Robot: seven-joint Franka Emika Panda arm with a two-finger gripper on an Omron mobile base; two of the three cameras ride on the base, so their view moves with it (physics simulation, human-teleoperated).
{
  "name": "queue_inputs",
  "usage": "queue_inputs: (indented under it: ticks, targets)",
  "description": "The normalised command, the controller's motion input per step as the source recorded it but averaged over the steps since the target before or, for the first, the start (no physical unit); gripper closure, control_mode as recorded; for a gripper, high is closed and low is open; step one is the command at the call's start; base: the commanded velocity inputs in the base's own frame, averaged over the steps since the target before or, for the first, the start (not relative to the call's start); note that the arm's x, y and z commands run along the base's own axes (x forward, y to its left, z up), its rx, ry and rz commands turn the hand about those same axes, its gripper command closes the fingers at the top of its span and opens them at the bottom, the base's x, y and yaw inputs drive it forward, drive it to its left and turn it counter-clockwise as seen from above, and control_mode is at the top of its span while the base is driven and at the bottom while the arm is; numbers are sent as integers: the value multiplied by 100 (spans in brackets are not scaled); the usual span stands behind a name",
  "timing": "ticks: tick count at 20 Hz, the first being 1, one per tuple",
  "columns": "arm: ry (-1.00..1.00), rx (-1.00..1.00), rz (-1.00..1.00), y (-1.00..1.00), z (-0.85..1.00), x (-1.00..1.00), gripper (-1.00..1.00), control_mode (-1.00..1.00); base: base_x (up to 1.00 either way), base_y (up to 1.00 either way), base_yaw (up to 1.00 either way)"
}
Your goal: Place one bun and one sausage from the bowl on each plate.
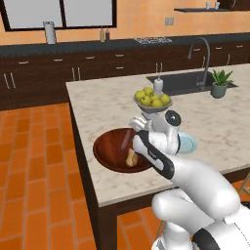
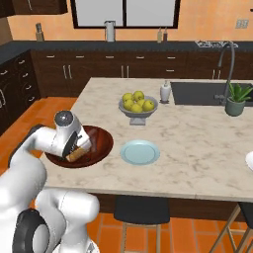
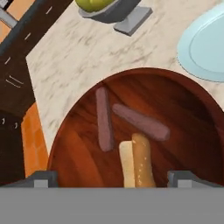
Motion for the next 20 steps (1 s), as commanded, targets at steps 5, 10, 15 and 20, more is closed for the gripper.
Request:
queue_inputs:
  ticks: [5, 10, 15, 20]
  targets:
    - [22, -26, 10, 88, -39, 78, -100, -100, 0, 0, 0]
    - [12, -3, 5, -5, -25, 66, -100, -100, 0, 0, 0]
    - [29, -6, 9, -15, -27, 71, -100, -100, 0, 0, 0]
    - [16, -21, 0, 1, -70, 3, -100, -100, 0, 0, 0]
